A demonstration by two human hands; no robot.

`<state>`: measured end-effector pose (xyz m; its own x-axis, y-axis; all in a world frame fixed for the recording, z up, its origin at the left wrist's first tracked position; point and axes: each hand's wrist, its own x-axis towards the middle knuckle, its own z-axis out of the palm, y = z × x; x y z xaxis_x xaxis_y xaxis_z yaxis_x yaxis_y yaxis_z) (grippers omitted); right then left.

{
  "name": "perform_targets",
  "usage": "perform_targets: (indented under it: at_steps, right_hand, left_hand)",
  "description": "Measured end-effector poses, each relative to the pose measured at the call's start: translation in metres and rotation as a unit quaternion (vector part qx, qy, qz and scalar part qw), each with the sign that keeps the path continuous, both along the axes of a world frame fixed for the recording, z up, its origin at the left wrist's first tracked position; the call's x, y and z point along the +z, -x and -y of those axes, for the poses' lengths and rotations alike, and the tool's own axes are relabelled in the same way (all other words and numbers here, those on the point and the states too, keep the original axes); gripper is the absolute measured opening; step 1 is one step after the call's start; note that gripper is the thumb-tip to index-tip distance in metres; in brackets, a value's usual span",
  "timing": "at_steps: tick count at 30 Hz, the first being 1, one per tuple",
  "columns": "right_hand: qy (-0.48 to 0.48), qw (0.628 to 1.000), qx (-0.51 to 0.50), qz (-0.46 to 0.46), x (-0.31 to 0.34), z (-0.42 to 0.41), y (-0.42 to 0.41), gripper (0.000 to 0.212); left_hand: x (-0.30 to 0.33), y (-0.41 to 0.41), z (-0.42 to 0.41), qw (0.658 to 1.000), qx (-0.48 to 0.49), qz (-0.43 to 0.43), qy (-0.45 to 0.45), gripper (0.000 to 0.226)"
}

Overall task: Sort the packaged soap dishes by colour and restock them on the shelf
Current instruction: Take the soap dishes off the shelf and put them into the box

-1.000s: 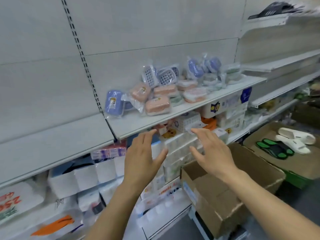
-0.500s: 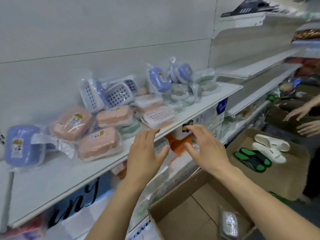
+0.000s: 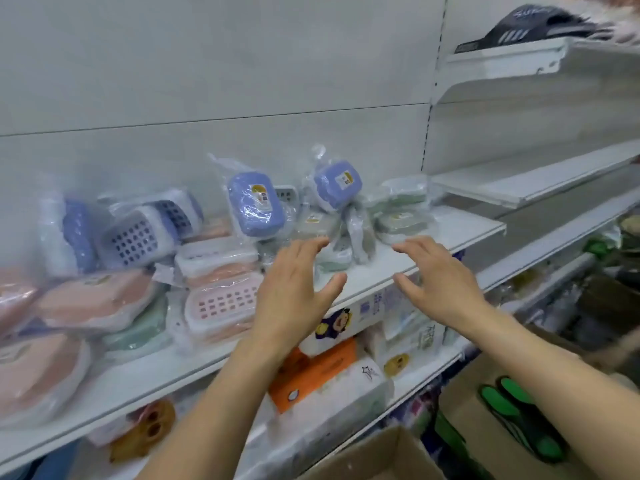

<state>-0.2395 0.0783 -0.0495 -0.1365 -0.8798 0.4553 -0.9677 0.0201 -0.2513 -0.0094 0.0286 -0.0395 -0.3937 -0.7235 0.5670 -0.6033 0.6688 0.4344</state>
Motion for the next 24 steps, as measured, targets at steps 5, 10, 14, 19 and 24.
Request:
perform_targets:
  at_steps: [5,10,14,19,24]
  right_hand:
    - [0.003,0.998,0.061,0.029,0.006,0.067,0.097,0.045]
    - [-0.029,0.994,0.069,0.075,0.013,0.124,0.180,0.054]
    - [-0.009,0.990,0.053,0.127,0.026,0.175,0.220,0.075]
    - [-0.092,0.981,0.035,0.168,0.037,0.233,0.235,0.114]
    - [-0.129,0.976,0.089,0.149,0.028,0.262,0.243,0.106]
  left_hand:
    - [0.012,0.087,0.043,0.996,0.086,-0.026,-0.007,0.052]
    - [0.028,0.151,0.094,0.981,0.189,-0.009,0.038,0.063]
    - [0.045,0.169,0.143,0.962,0.261,0.058,0.051,0.080]
    - [0.049,0.173,0.182,0.927,0.336,0.168,-0.022,0.098]
    - [0.044,0.170,0.187,0.907,0.366,0.209,0.005,0.097]
